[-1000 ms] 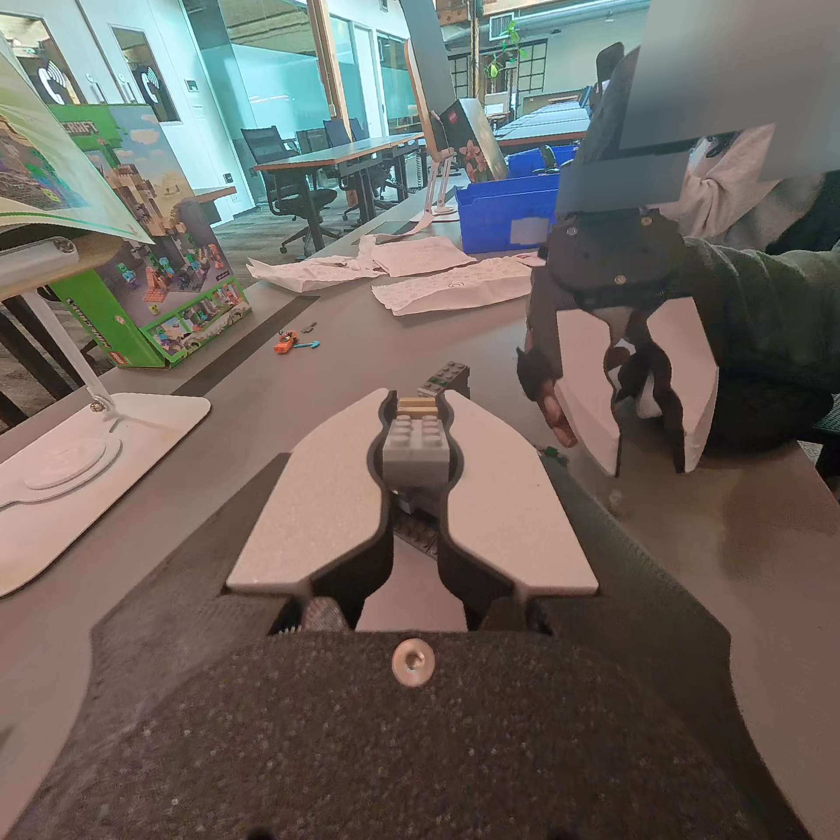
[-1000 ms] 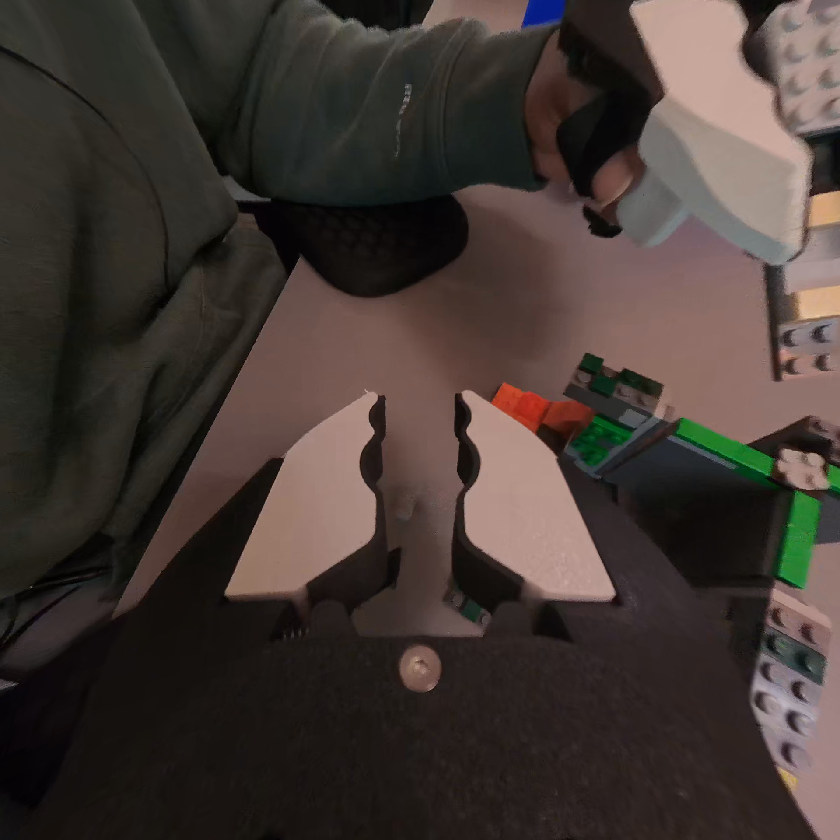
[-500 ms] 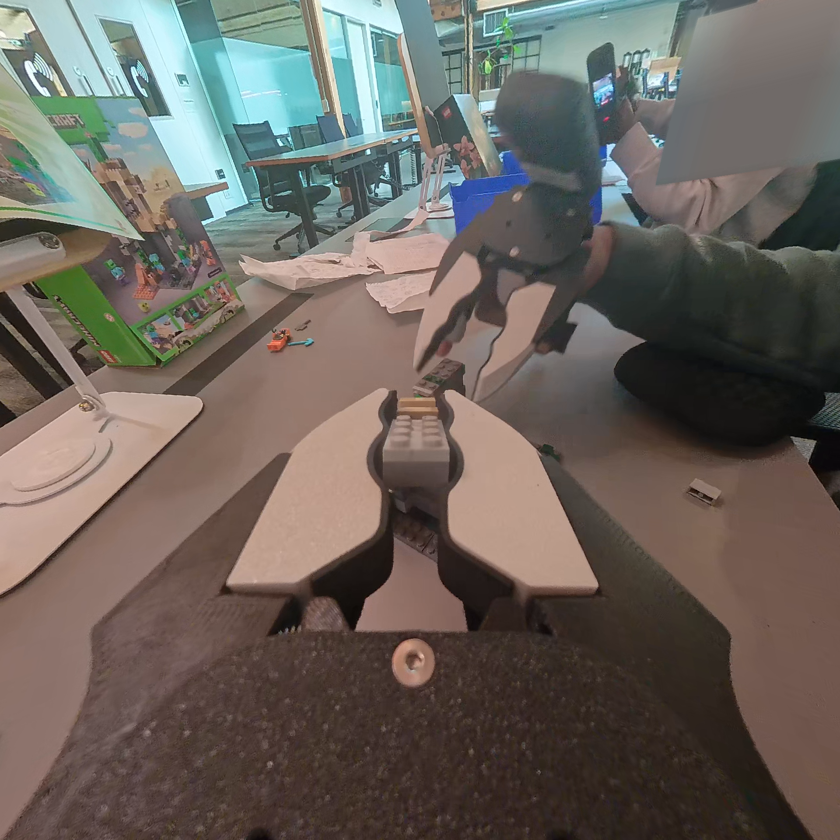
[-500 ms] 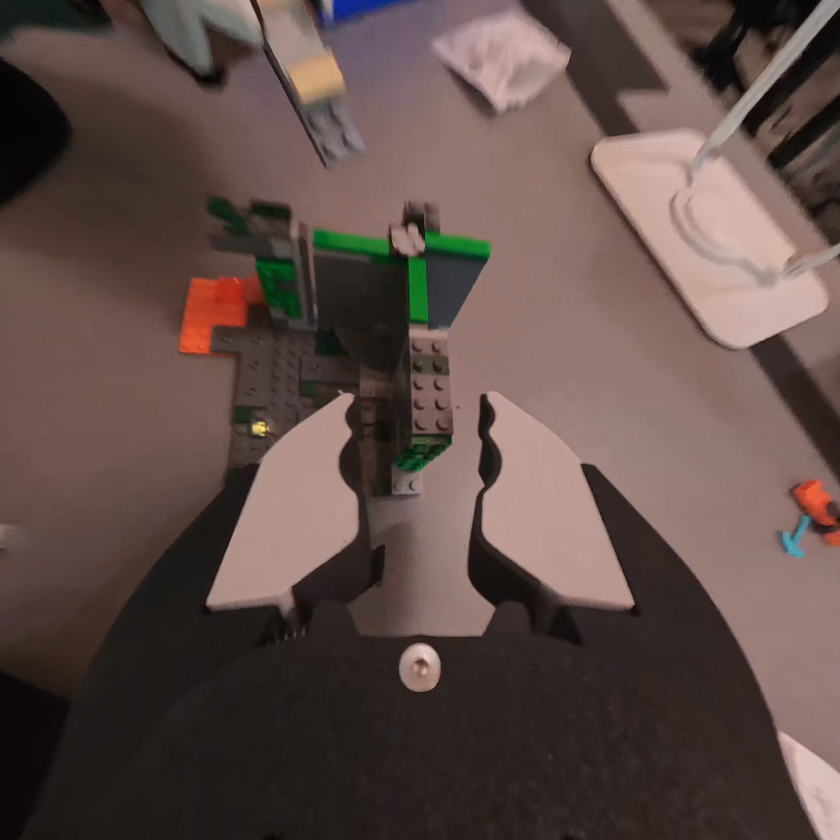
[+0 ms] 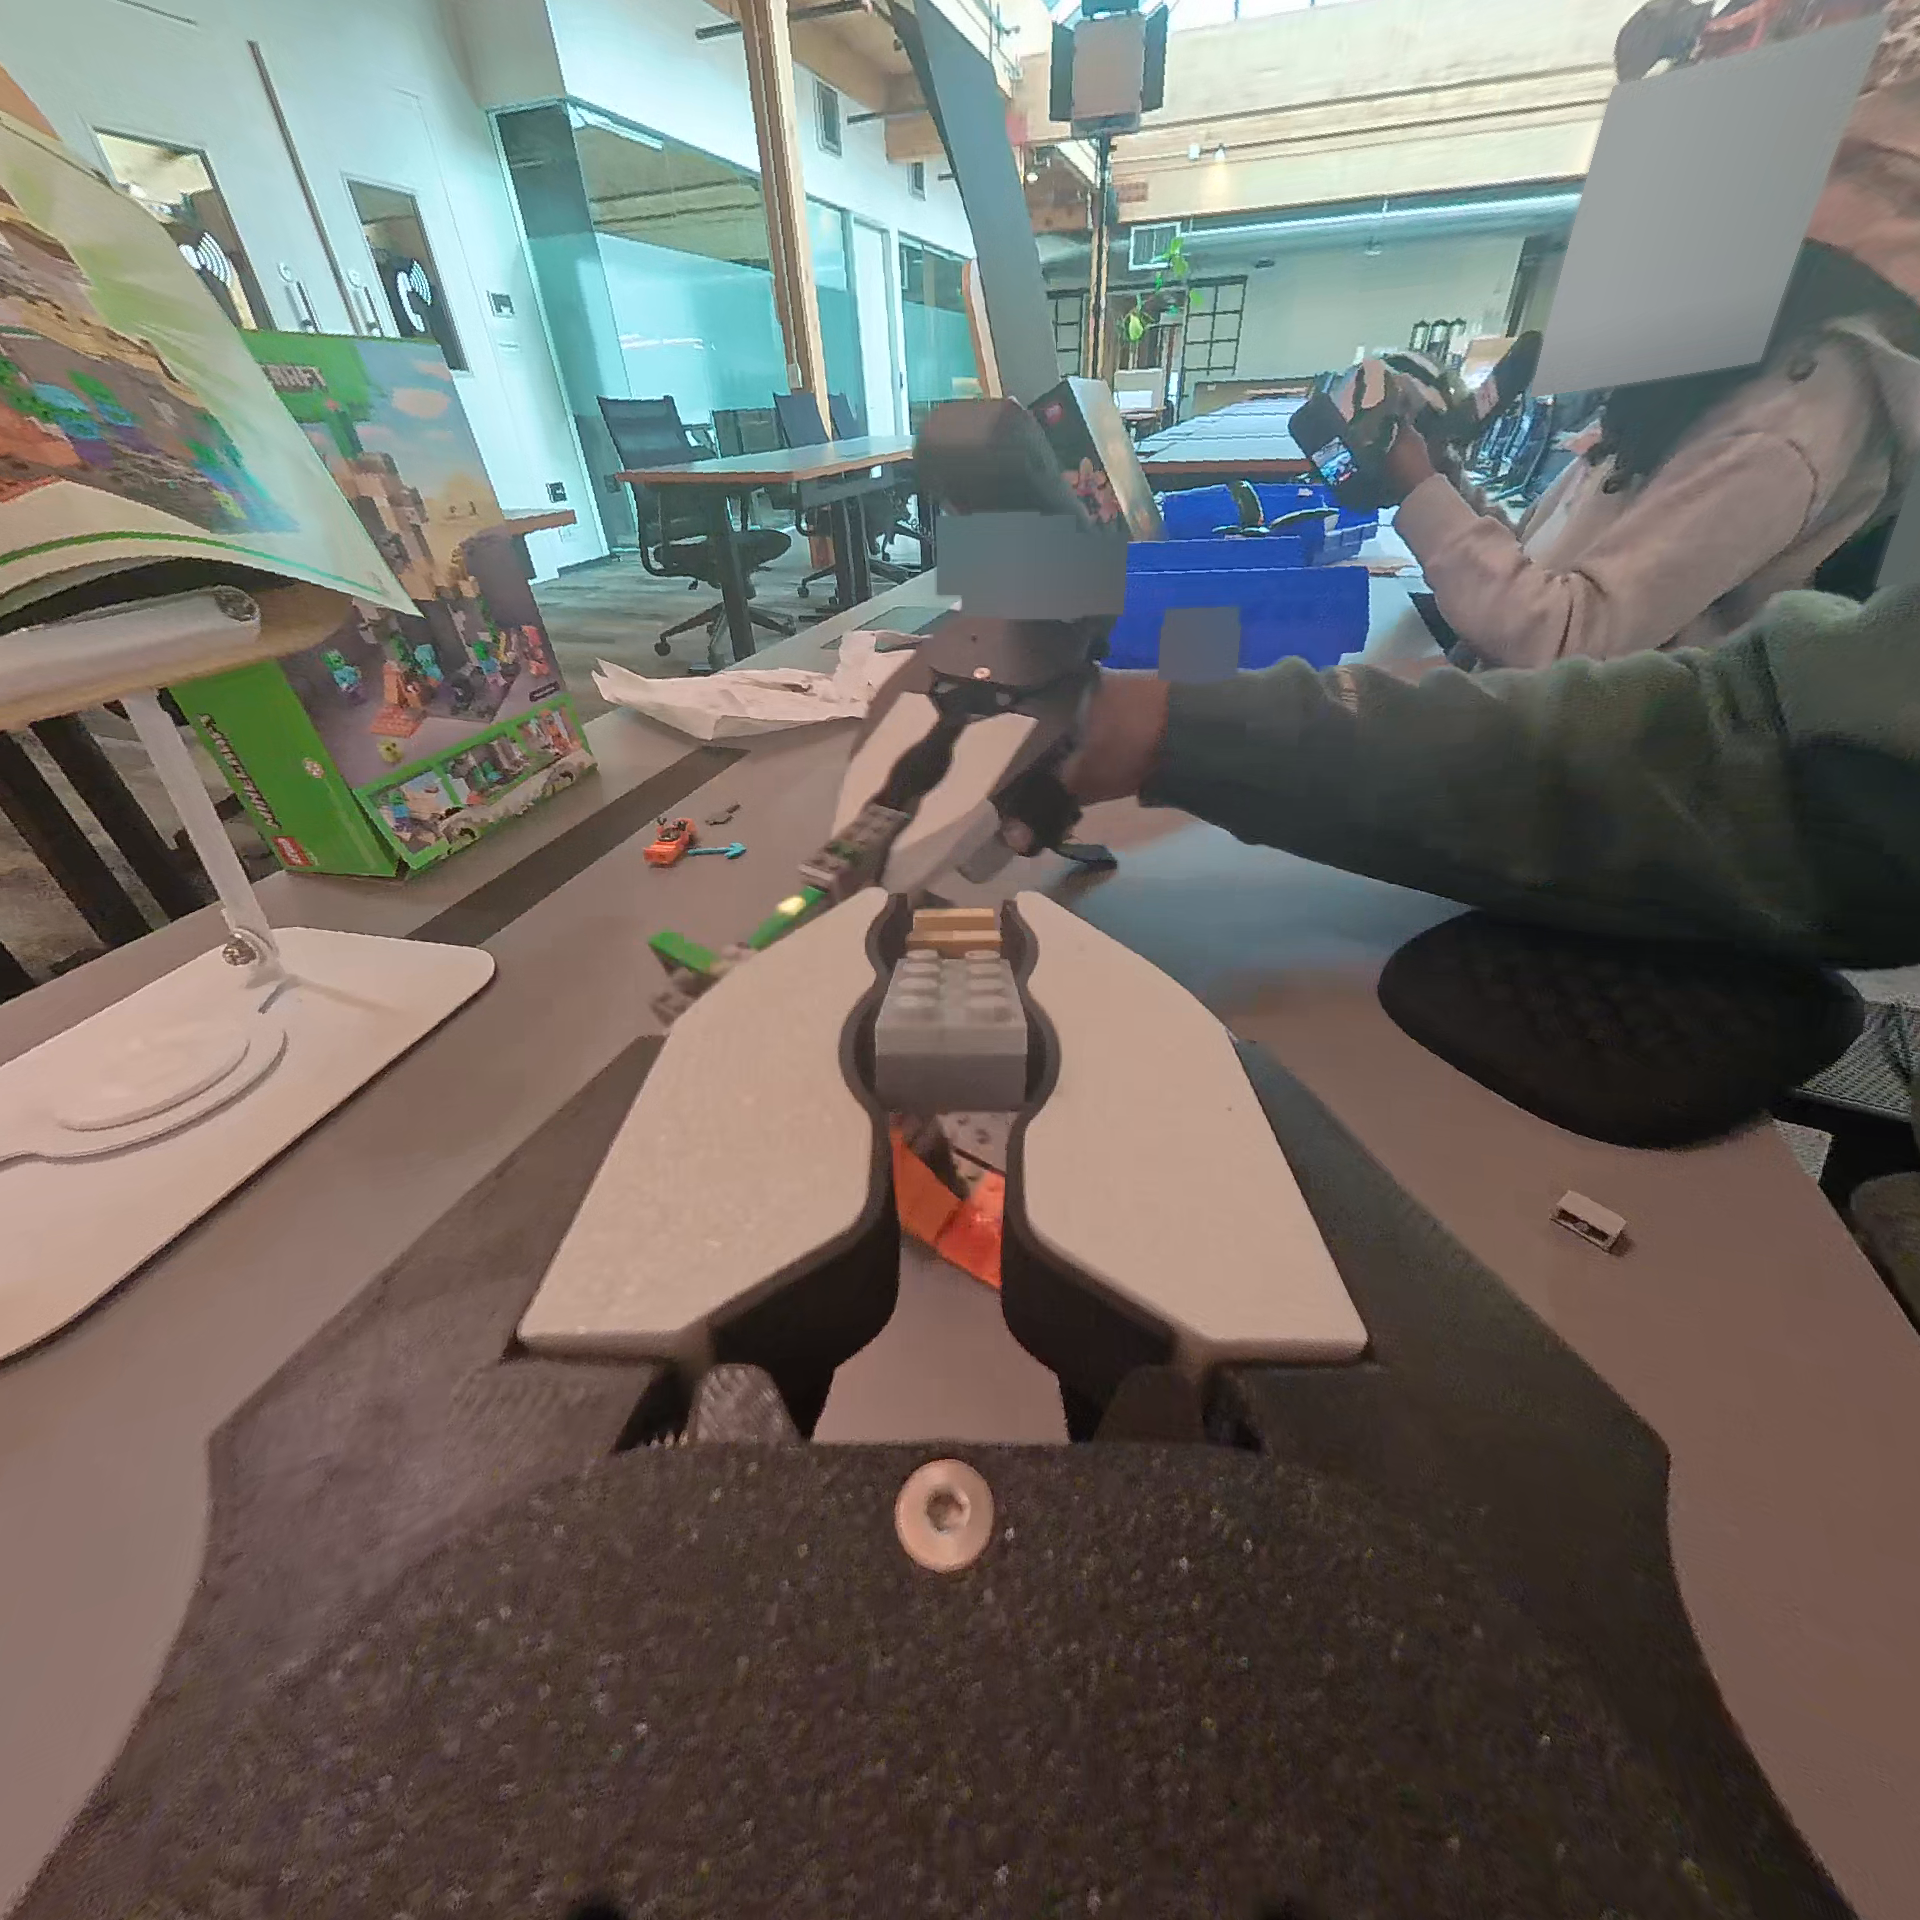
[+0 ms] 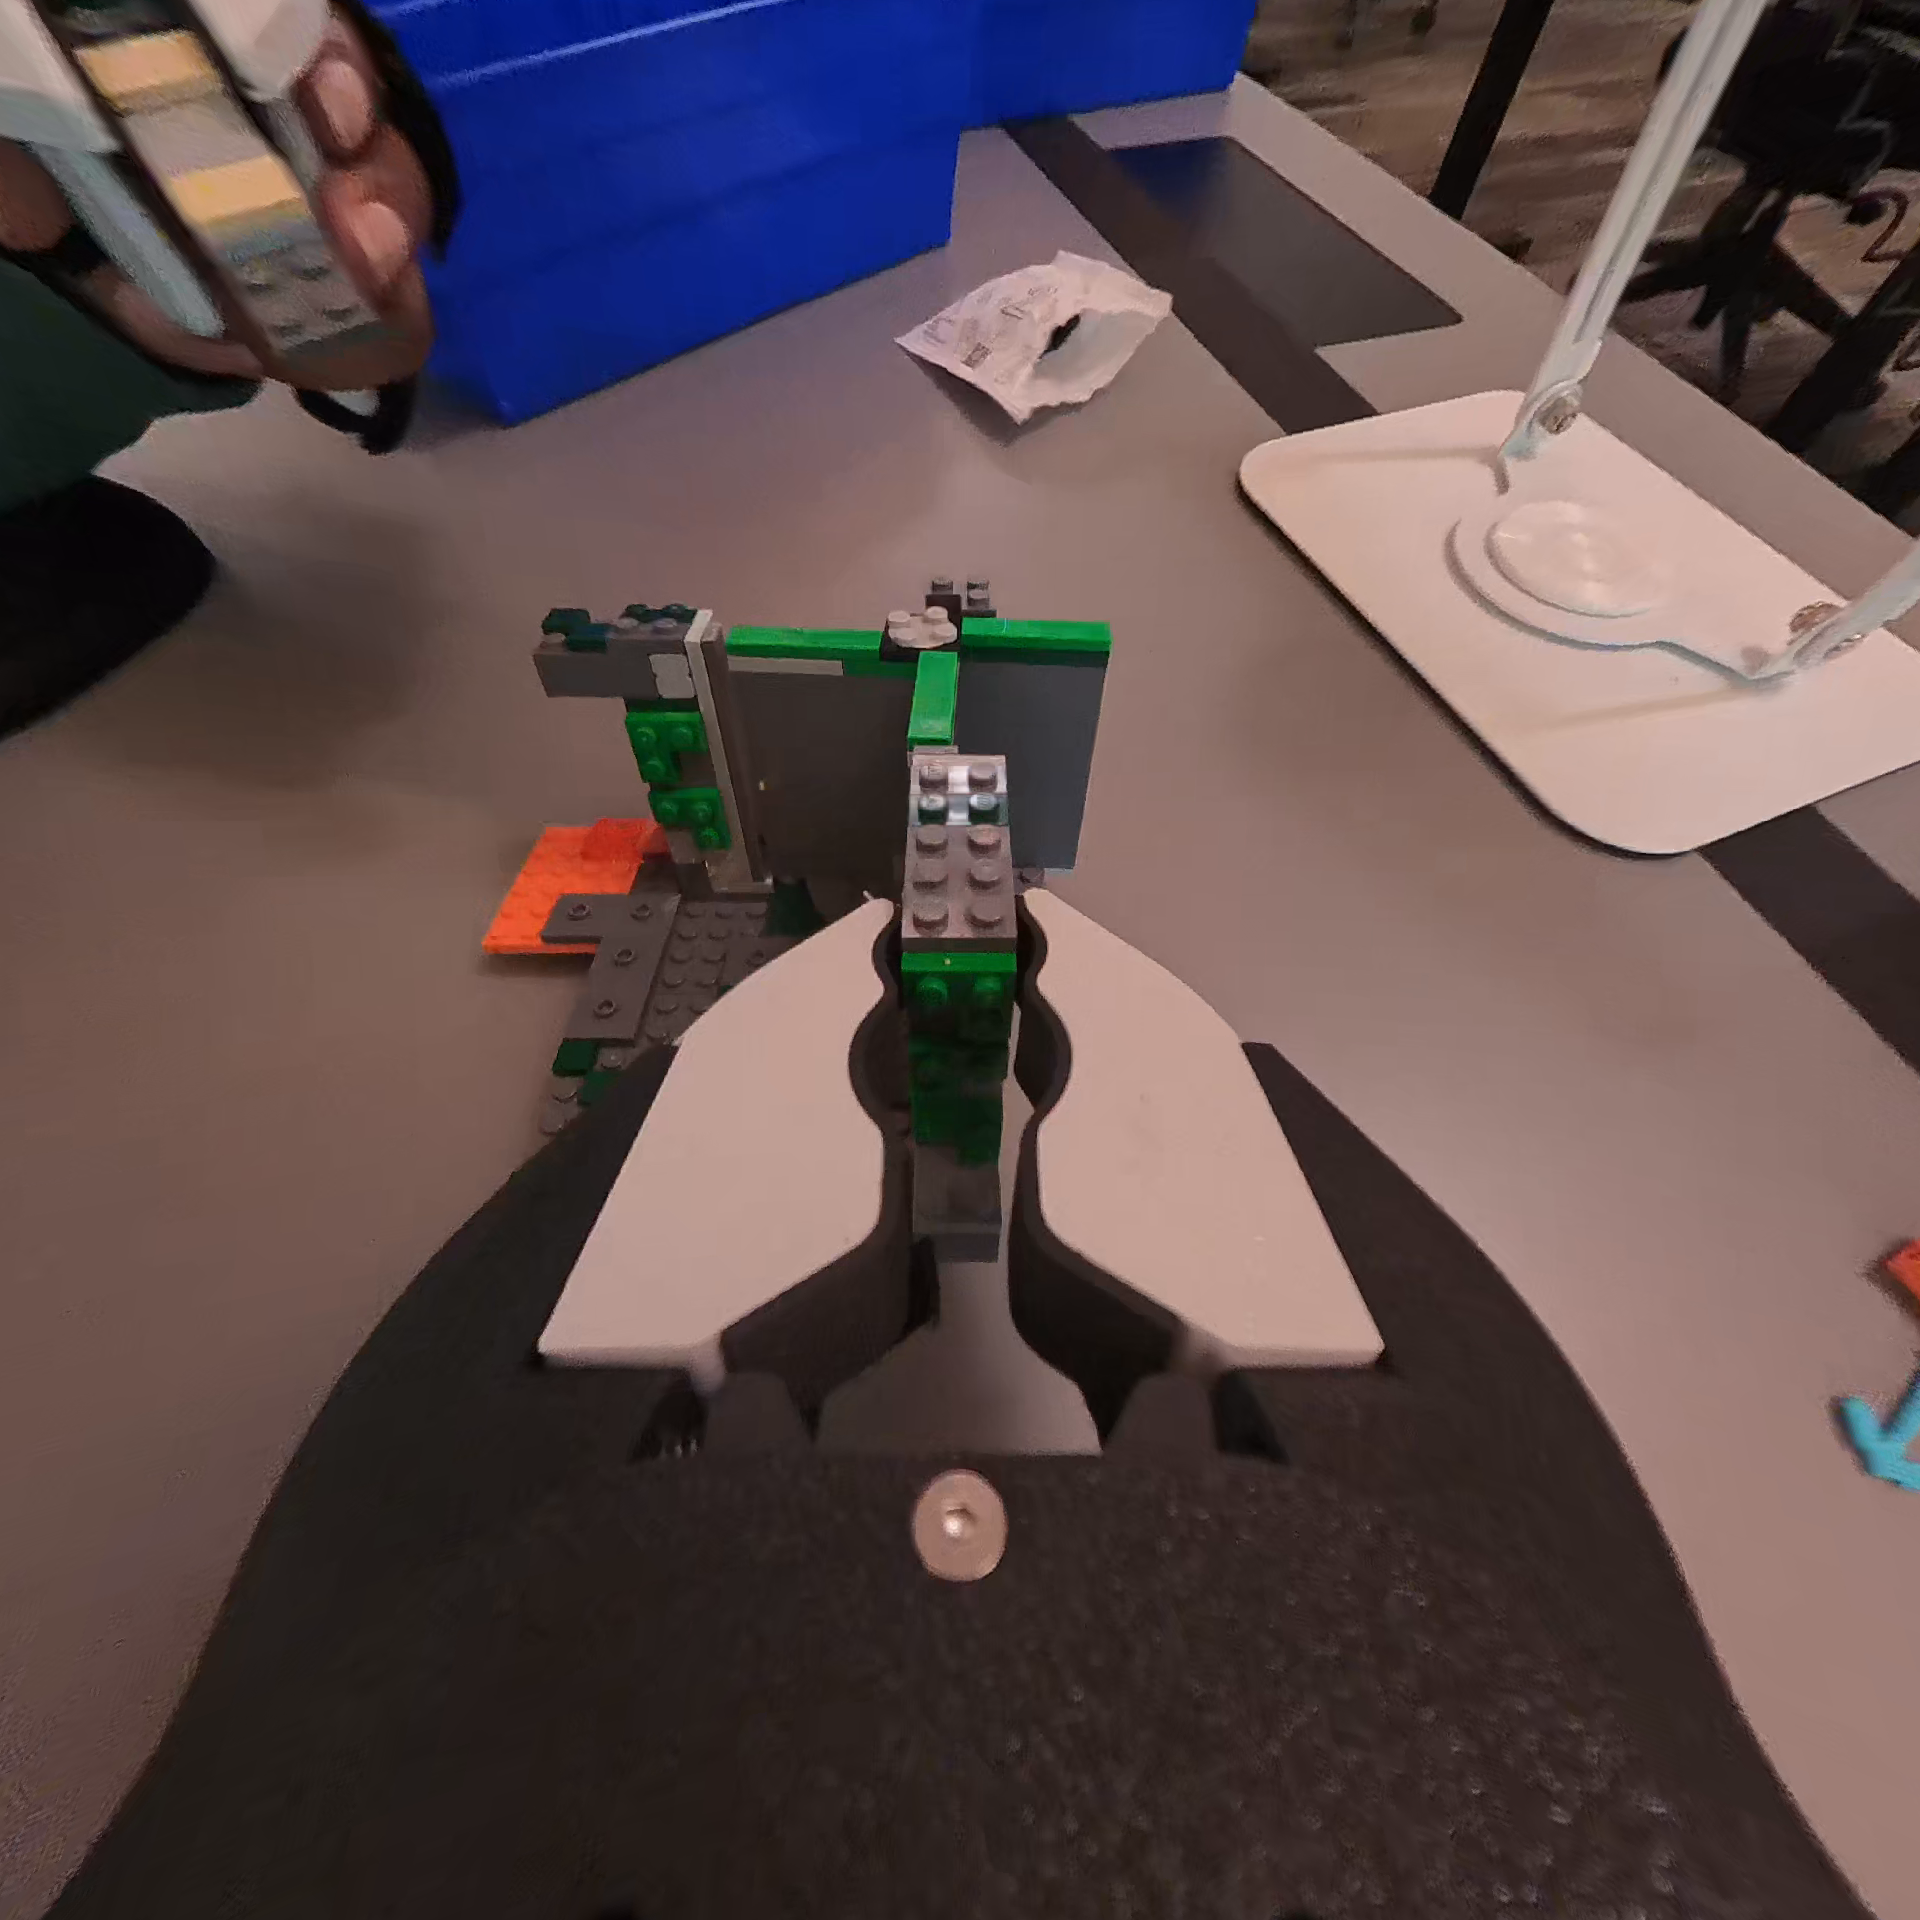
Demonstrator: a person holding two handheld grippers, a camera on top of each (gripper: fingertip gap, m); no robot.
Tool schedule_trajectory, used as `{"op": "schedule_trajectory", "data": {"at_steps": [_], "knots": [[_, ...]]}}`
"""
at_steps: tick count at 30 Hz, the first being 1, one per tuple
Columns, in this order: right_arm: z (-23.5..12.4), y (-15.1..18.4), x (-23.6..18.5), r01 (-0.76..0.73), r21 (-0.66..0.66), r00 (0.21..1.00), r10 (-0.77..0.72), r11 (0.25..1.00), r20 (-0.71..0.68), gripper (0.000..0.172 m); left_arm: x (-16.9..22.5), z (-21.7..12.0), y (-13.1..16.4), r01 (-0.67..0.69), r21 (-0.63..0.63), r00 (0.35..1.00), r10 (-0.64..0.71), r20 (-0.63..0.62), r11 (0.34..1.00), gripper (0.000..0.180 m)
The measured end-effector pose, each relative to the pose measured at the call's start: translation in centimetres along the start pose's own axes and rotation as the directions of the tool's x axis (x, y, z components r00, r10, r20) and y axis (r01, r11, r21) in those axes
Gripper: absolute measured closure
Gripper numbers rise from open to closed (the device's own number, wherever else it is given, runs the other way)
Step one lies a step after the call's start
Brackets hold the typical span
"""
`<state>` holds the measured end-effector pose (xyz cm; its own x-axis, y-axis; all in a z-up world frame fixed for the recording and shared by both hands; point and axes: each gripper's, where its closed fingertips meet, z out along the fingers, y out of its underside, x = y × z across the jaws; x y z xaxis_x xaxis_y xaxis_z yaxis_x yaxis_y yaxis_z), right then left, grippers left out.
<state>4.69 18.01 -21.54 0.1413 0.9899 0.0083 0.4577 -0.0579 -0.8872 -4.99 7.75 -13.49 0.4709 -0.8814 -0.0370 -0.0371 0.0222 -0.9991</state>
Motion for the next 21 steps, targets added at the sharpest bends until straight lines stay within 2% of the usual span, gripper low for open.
{"op": "schedule_trajectory", "data": {"at_steps": [5,9,11,15,17,21], "knots": [[0.9,0.6,2.9,0.027,-0.047,0.998,-0.024,0.999,0.059,0.155,0.1,0.4,0.8,0.009,-0.021,1.0,-0.009,-0.008,1.0,0.163],[1.9,2.5,4.0,-0.022,-0.179,0.998,0.031,0.984,0.049,0.15,0.1,0.6,1.1,0.016,-0.027,1.0,-0.017,-0.013,0.999,0.163],[1.7,2.1,3.9,-0.012,-0.163,1.0,0.015,0.986,0.017,0.14,0.1,0.6,1.2,0.017,-0.03,1.0,-0.018,-0.014,0.999,0.163],[-0.6,-1.0,3.5,0.055,-0.114,0.992,-0.068,0.992,-0.111,0.134,0.3,0.7,1.1,0.022,-0.025,0.999,-0.023,-0.025,0.999,0.163],[-1.6,-3.6,1.3,0.104,-0.044,0.987,-0.109,0.994,-0.118,0.136,0.6,0.7,1.1,0.022,-0.019,0.999,-0.023,-0.036,1.0,0.163],[-1.3,-6.8,-5.8,0.196,0.059,0.981,-0.194,0.979,-0.024,0.145,1.3,0.9,0.9,0.008,-0.014,0.998,-0.009,-0.066,1.0,0.163]]}}
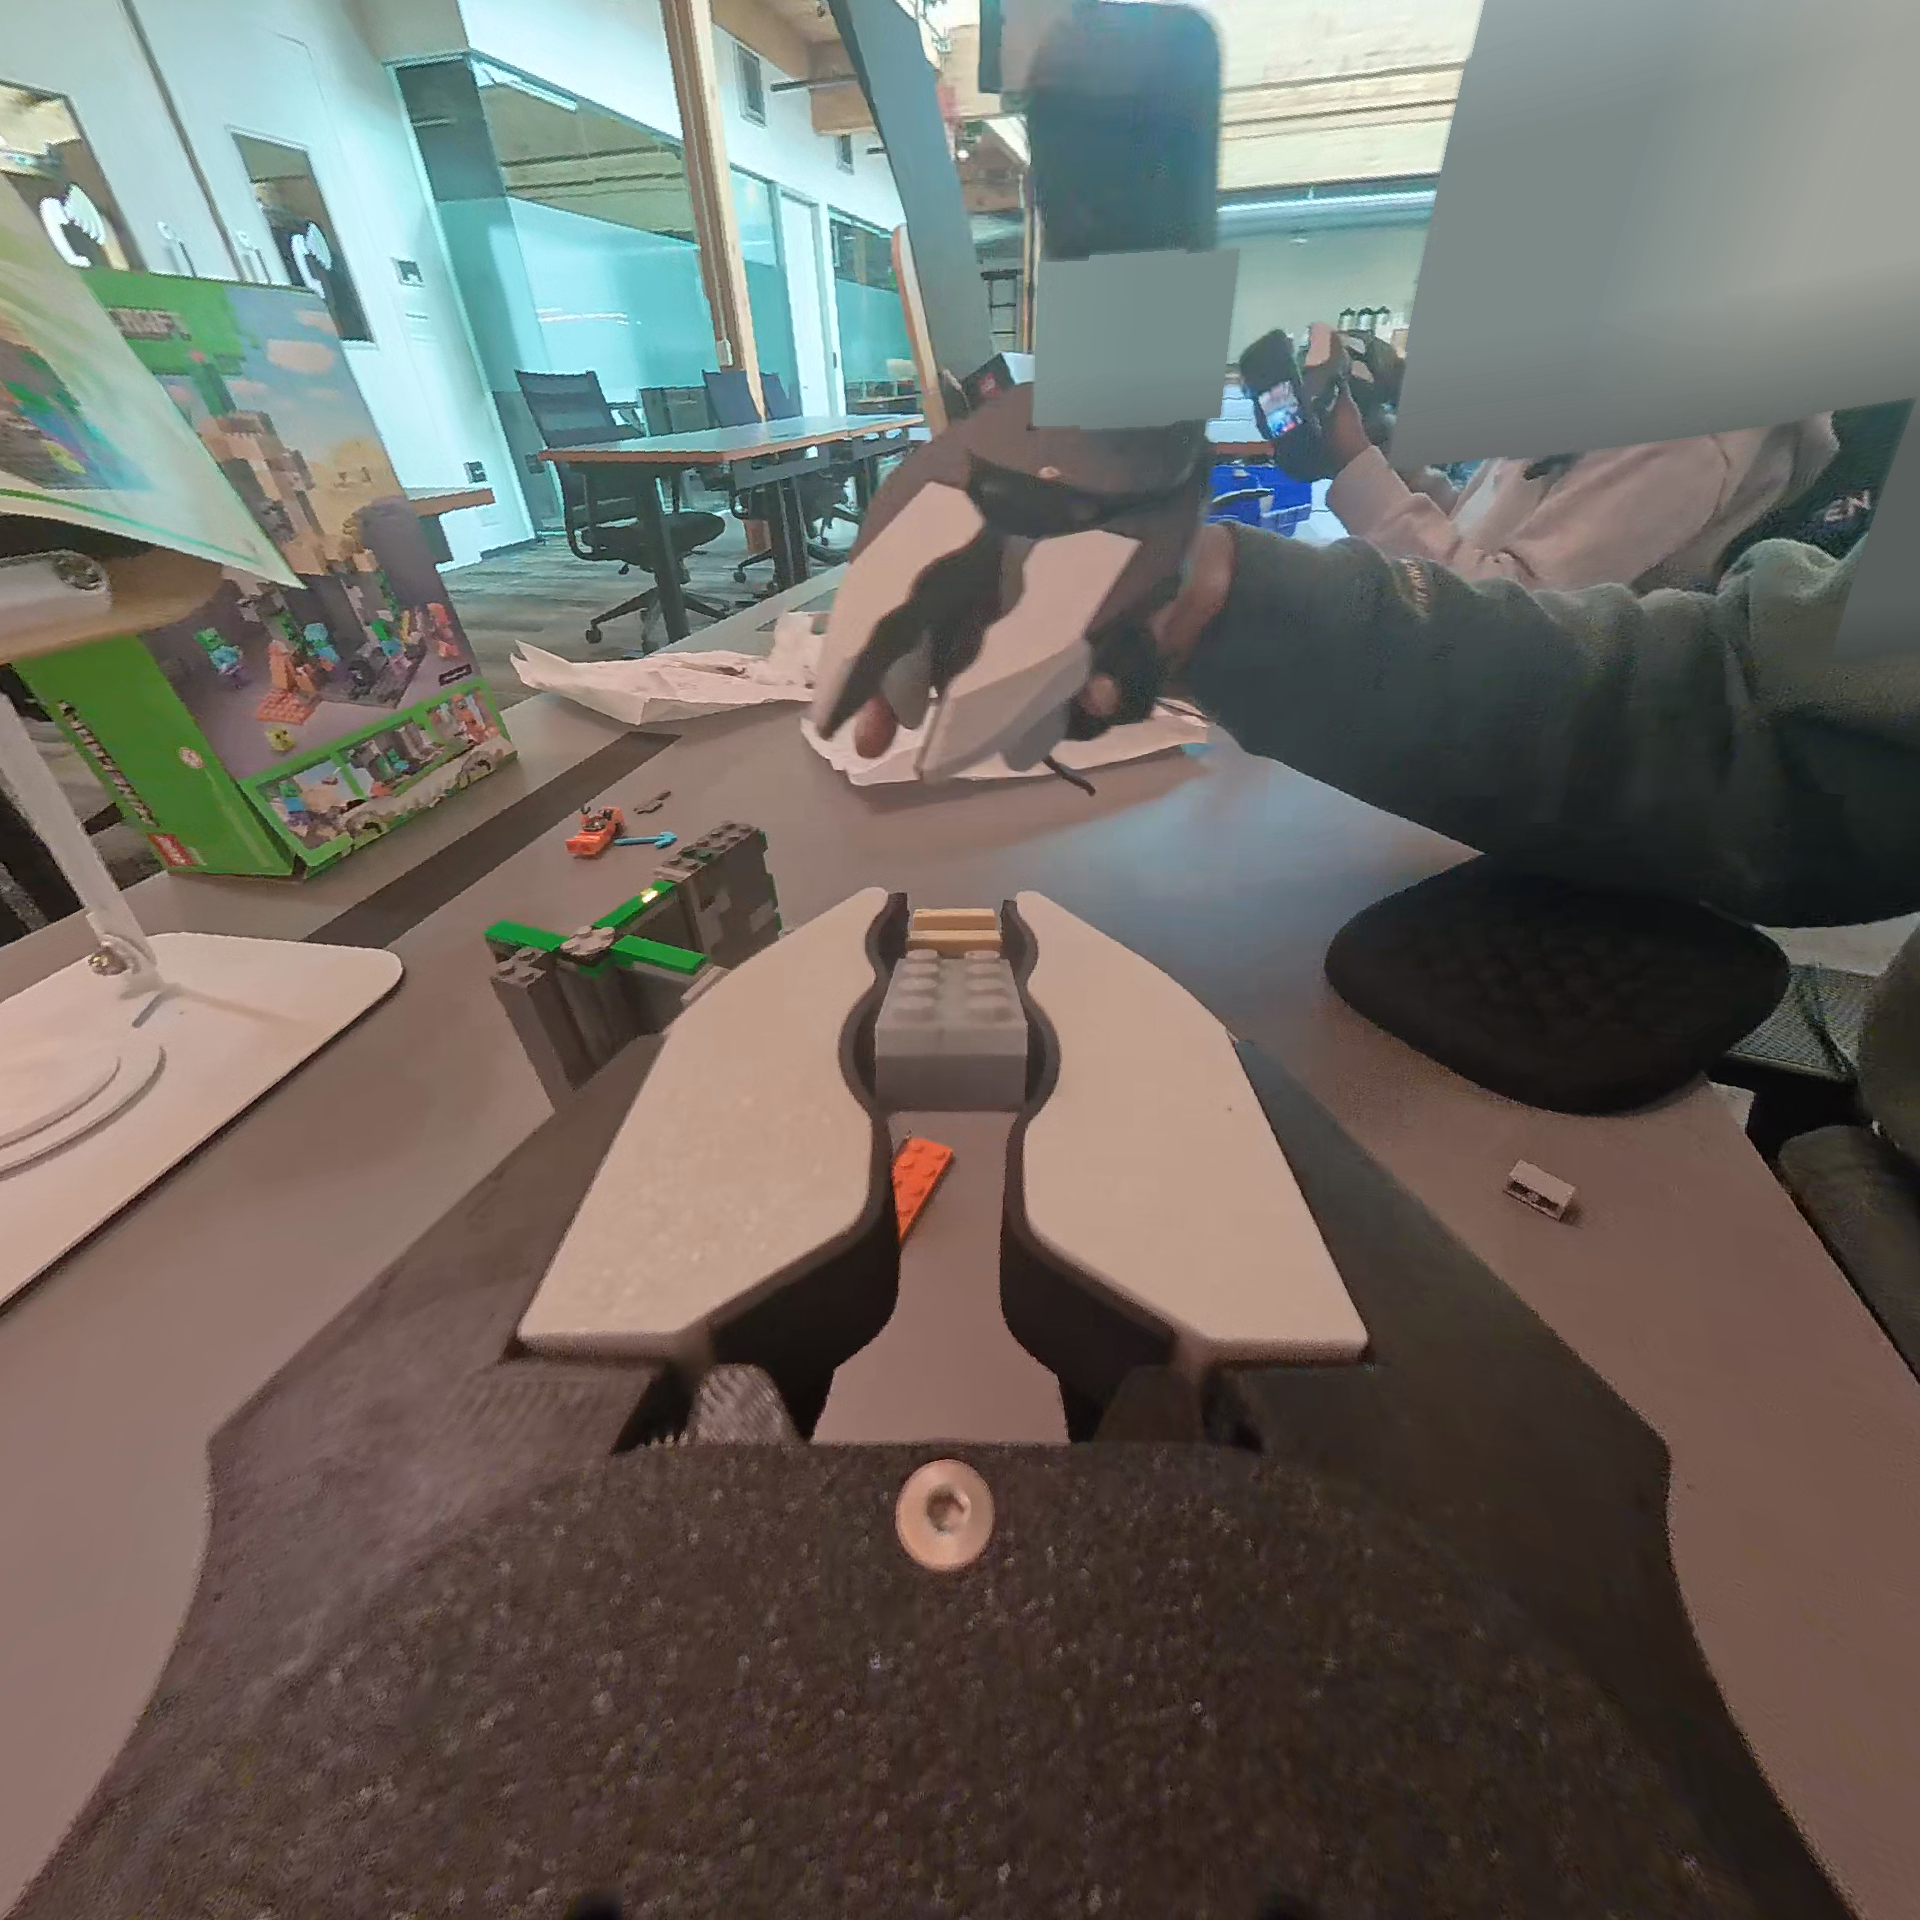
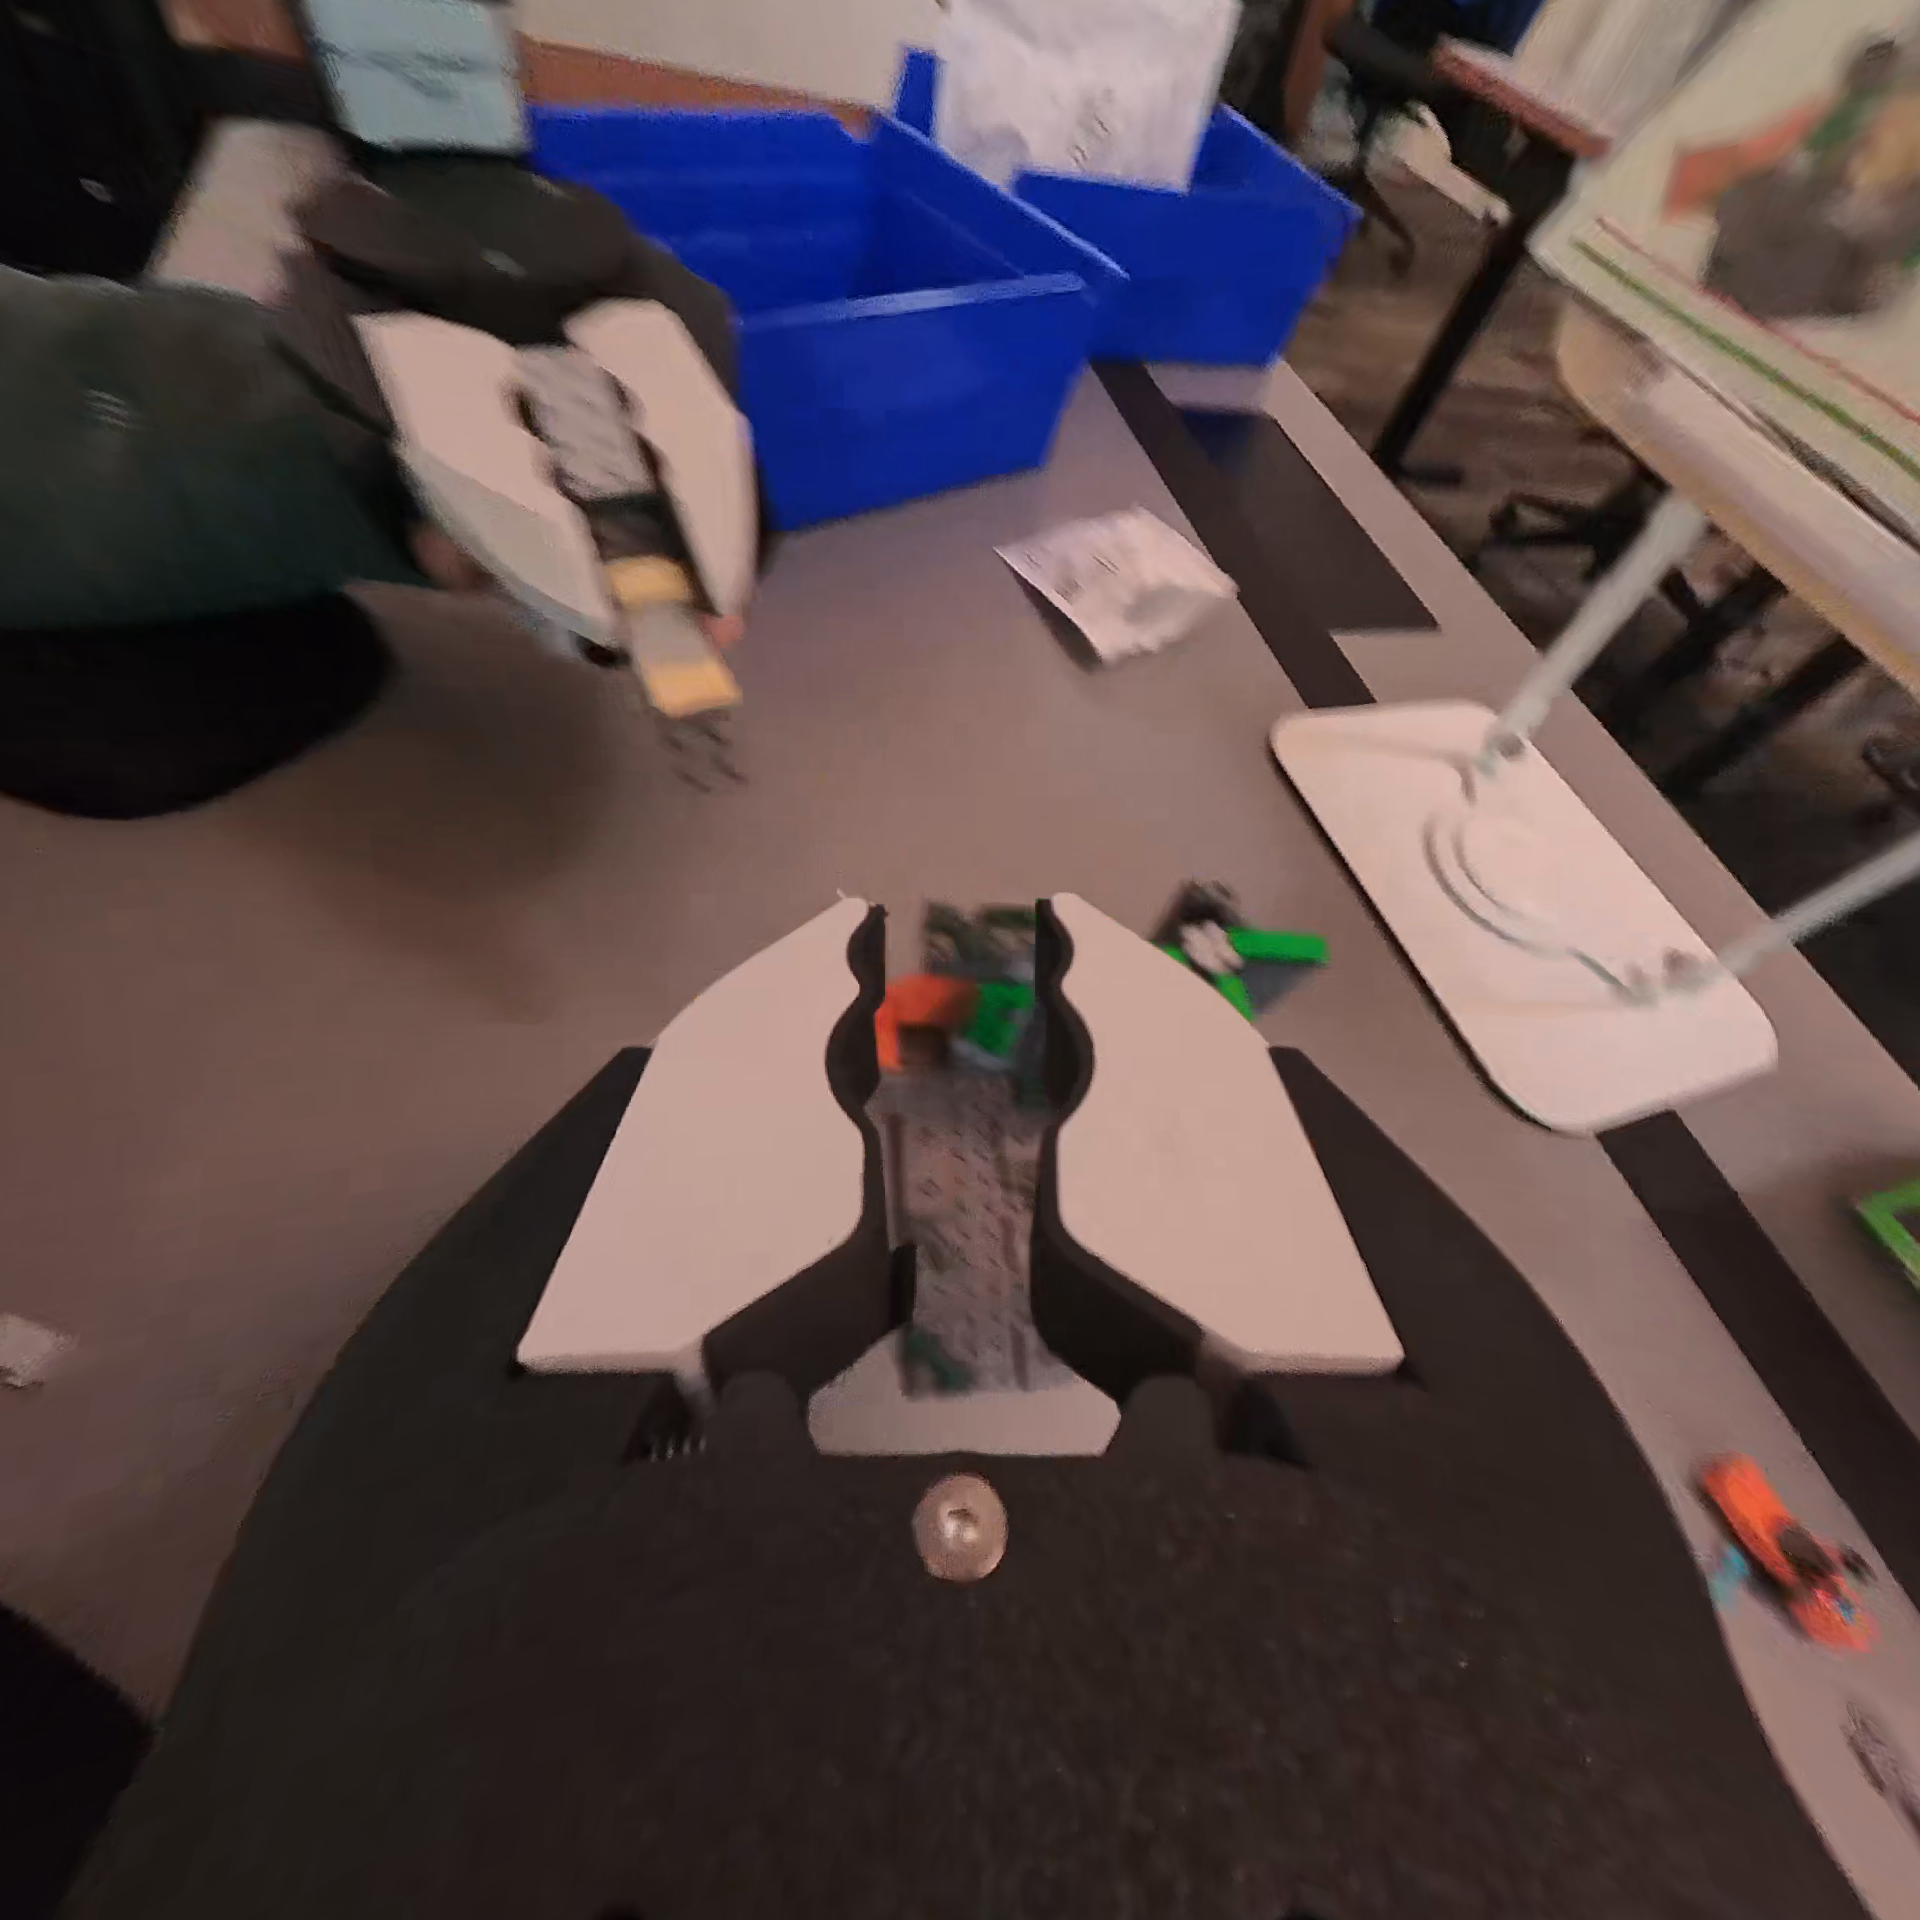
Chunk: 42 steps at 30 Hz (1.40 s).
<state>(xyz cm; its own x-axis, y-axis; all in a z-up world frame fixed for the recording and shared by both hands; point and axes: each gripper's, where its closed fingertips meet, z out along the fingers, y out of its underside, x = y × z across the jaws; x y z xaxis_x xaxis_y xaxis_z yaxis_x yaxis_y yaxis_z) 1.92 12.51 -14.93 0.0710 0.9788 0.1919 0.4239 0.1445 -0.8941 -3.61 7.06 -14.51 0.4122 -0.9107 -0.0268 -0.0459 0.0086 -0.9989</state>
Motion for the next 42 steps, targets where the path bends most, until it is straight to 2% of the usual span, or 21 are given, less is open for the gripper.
{"op": "schedule_trajectory", "data": {"at_steps": [3,6,10,13,17,21,28,33,36,42], "knots": [[1.3,-1.5,-4.4,0.011,0.057,0.996,-0.016,0.998,0.09,0.147,1.0,0.2,-0.1,-0.028,0.011,0.999,0.028,-0.04,1.0,0.163],[2.7,-1.5,-6.7,0.051,0.084,0.991,-0.061,0.995,0.12,0.146,1.9,0.4,0.0,-0.045,0.001,0.996,0.045,-0.08,0.999,0.163],[3.5,-0.9,-7.7,0.044,0.081,0.982,-0.058,0.996,0.179,0.146,2.9,0.7,0.6,-0.08,-0.032,0.989,0.076,-0.125,0.996,0.163],[3.6,-0.7,-8.2,0.057,0.091,0.977,-0.074,0.994,0.201,0.153,3.2,0.9,1.2,-0.106,-0.064,0.986,0.097,-0.133,0.992,0.163],[3.6,-0.2,-8.9,0.067,0.085,0.968,-0.085,0.994,0.238,0.155,3.9,0.9,1.7,-0.125,-0.095,0.978,0.107,-0.178,0.988,0.163],[3.0,0.2,-10.2,0.002,0.092,0.933,-0.035,0.996,0.359,0.156,5.1,0.9,2.1,-0.184,-0.133,0.961,0.15,-0.232,0.974,0.162],[2.3,0.7,-11.6,-0.183,0.112,0.822,0.089,0.977,0.563,0.156,6.6,1.0,2.9,-0.238,-0.175,0.938,0.179,-0.296,0.956,0.162],[2.3,0.9,-11.3,-0.187,0.105,0.829,0.1,0.977,0.55,0.156,6.4,1.1,3.1,-0.246,-0.185,0.94,0.188,-0.284,0.952,0.163],[2.1,1.6,-10.3,-0.144,0.084,0.873,0.087,0.986,0.479,0.156,5.9,0.9,3.7,-0.233,-0.211,0.945,0.171,-0.278,0.949,0.163],[2.3,6.5,-11.0,0.044,-0.201,0.907,0.045,0.979,0.419,0.156,4.4,0.8,4.0,-0.185,-0.215,0.965,0.136,-0.224,0.959,0.163]]}}
